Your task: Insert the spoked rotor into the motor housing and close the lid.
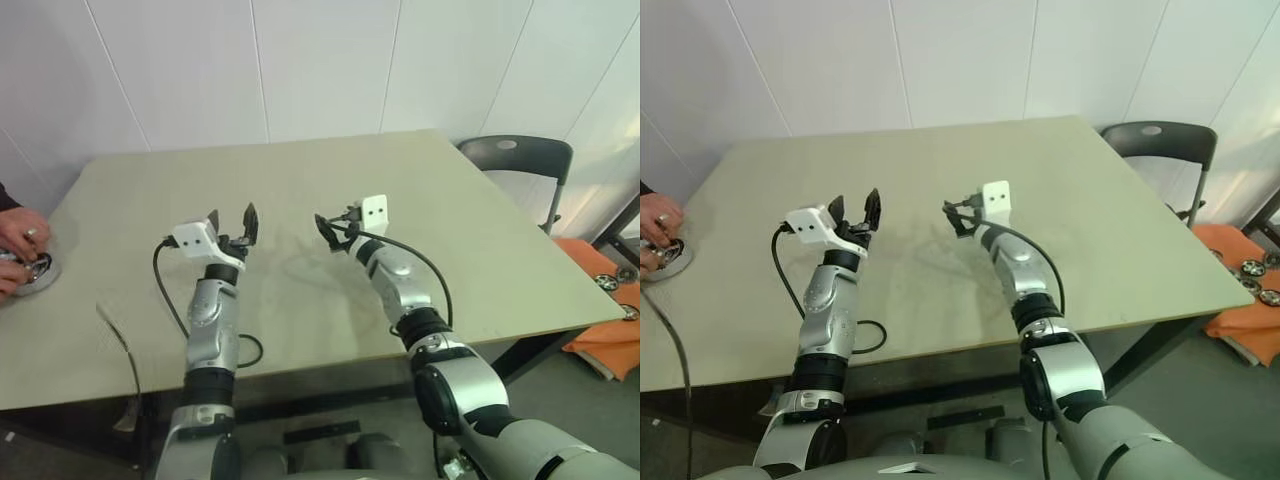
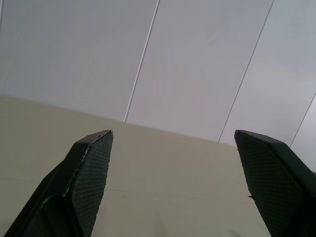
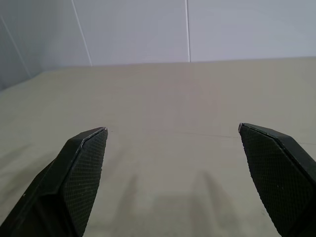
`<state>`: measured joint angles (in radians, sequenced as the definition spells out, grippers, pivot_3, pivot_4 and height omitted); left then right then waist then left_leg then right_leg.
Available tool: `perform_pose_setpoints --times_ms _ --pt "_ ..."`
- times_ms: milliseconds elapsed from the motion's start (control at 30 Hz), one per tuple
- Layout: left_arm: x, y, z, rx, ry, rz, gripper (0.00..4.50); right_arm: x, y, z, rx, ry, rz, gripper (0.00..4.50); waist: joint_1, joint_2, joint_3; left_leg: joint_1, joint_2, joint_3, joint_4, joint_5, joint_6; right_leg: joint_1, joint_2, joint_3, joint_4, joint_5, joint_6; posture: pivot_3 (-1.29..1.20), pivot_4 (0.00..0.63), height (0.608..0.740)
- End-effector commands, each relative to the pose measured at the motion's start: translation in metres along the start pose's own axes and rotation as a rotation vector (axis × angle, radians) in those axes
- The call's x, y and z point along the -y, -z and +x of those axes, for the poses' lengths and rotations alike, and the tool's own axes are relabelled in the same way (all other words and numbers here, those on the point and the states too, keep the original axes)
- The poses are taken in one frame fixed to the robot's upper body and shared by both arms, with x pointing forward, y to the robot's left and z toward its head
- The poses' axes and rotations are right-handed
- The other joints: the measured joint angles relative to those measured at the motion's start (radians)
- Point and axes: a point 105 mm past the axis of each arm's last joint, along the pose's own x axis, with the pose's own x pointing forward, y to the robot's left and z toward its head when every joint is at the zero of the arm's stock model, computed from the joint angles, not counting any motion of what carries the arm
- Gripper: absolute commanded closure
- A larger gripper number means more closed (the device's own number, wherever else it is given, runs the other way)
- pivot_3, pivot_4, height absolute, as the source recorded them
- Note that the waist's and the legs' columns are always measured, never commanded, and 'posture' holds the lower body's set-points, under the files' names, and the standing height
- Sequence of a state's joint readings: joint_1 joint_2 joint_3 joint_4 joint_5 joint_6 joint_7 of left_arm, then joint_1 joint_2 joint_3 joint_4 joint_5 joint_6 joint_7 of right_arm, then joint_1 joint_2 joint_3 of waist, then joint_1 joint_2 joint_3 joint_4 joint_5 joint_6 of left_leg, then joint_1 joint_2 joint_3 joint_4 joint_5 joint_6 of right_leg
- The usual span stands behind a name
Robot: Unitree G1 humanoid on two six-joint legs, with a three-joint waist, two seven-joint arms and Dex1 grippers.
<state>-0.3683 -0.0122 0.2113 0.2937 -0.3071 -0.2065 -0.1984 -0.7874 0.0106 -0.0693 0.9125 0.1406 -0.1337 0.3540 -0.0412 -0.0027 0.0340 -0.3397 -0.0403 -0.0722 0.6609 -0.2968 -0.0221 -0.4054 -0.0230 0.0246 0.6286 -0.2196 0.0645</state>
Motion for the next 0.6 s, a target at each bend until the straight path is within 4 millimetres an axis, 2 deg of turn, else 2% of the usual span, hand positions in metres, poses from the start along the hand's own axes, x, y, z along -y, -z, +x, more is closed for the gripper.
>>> perform_pose_setpoints --times_ms 33,233,300,433,600 --pt "0.0081 -0.0149 0.0104 0.059 0.031 0.001 0.32 -0.0009 -0.0213 0.0066 0.061 0.001 -0.018 0.06 0.0 0.0 0.0 0.0 0.0 0.0 0.0 0.0 0.0 0.0 0.0 0.0 0.0 0.0 0.0 0.0 0.0 0.74" --pt "0.0115 -0.0203 0.0142 0.065 0.059 0.005 0.32 -0.0037 -0.0275 0.0061 0.085 -0.015 -0.035 0.06 0.0 0.0 0.0 0.0 0.0 0.0 0.0 0.0 0.0 0.0 0.0 0.0 0.0 0.0 0.0 0.0 0.0 0.74" --pt "0.0065 -0.0183 0.0129 0.062 0.033 0.003 0.32 0.0023 -0.0225 0.0055 0.066 0.015 -0.017 0.06 0.0 0.0 0.0 0.0 0.0 0.0 0.0 0.0 0.0 0.0 0.0 0.0 0.0 0.0 0.0 0.0 0.0 0.74" --pt "0.0087 -0.0167 0.0098 0.052 0.042 0.004 0.32 -0.003 -0.0238 0.0034 0.085 -0.005 -0.024 0.06 0.0 0.0 0.0 0.0 0.0 0.0 0.0 0.0 0.0 0.0 0.0 0.0 0.0 0.0 0.0 0.0 0.0 0.74" --pt "0.0044 -0.0182 0.01 0.054 0.026 0.007 0.32 0.0013 -0.0203 0.0041 0.069 0.021 -0.003 0.06 0.0 0.0 0.0 0.0 0.0 0.0 -0.001 0.0 0.0 0.0 0.0 0.0 0.0 0.0 0.0 0.0 0.0 0.74"
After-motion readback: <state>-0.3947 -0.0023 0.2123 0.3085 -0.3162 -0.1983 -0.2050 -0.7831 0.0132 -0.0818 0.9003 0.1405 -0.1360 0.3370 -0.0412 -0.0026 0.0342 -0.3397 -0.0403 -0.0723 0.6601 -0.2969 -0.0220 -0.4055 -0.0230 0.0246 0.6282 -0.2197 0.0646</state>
